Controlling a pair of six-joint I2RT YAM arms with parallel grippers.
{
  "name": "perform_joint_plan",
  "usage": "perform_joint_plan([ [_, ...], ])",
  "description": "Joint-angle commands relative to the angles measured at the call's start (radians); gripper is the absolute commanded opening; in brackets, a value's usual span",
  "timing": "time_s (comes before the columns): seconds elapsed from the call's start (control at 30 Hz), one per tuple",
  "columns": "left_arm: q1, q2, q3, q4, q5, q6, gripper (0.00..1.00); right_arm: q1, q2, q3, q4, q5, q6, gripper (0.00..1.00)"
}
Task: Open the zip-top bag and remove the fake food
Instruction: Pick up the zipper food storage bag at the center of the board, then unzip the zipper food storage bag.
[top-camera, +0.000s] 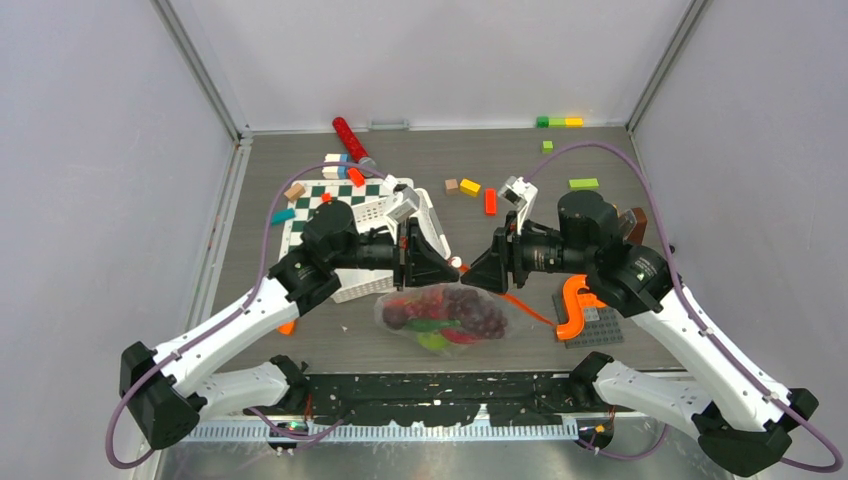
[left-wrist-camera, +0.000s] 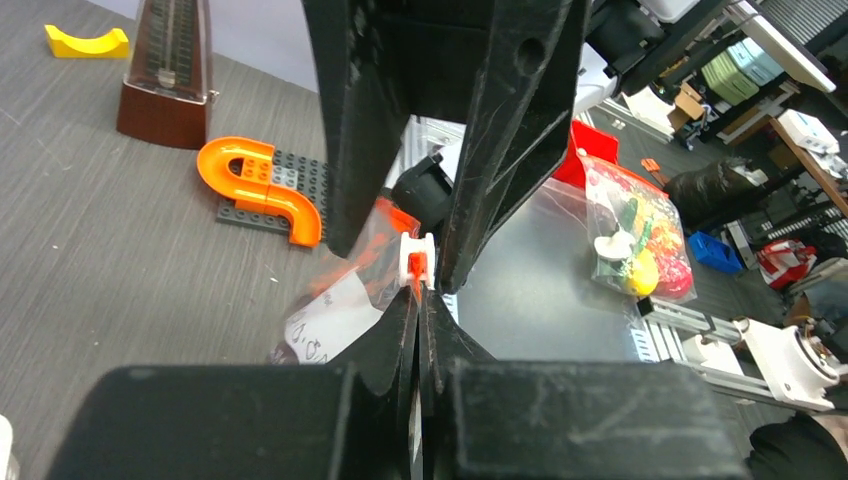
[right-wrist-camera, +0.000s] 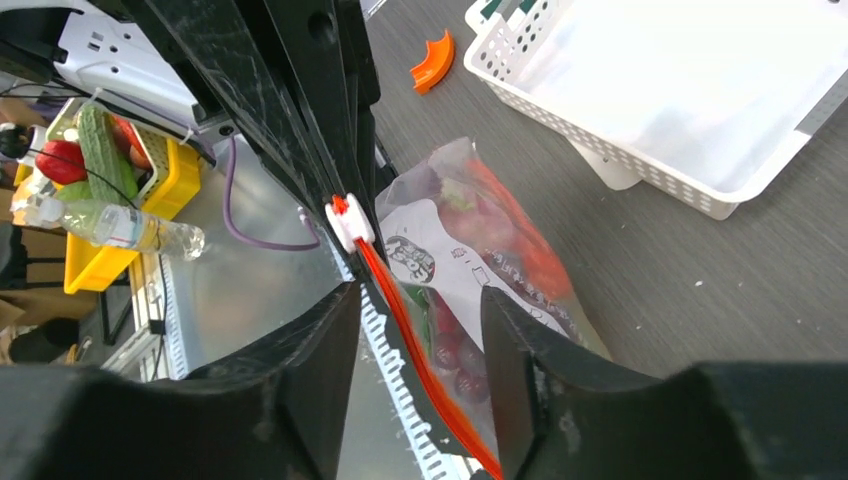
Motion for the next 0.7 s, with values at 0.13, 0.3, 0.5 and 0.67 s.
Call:
perform_joint_plan([
  [0.13, -0.020, 0.011, 0.069, 0.078, 0.103, -0.007, 0.00, 0.003, 0.014, 0.096, 0.052, -0.043, -0.058, 0.67],
  [0.3, -0.028, 0.016, 0.070, 0.075, 0.113, -0.006, 0.00, 0.003, 0.040, 0.124, 0.055, -0.065, -0.070, 0.60],
  [0.5, -0.030, 0.025, 0.073, 0.073, 0.112, -0.002, 0.00, 0.003, 0.044, 0.122, 0.059, -0.096, -0.071, 0.53],
  [0.67, -0.031, 0.030, 0.076, 0.073, 0.109, -0.002, 0.00, 0.003, 0.032, 0.106, 0.060, -0.108, -0.071, 0.54],
])
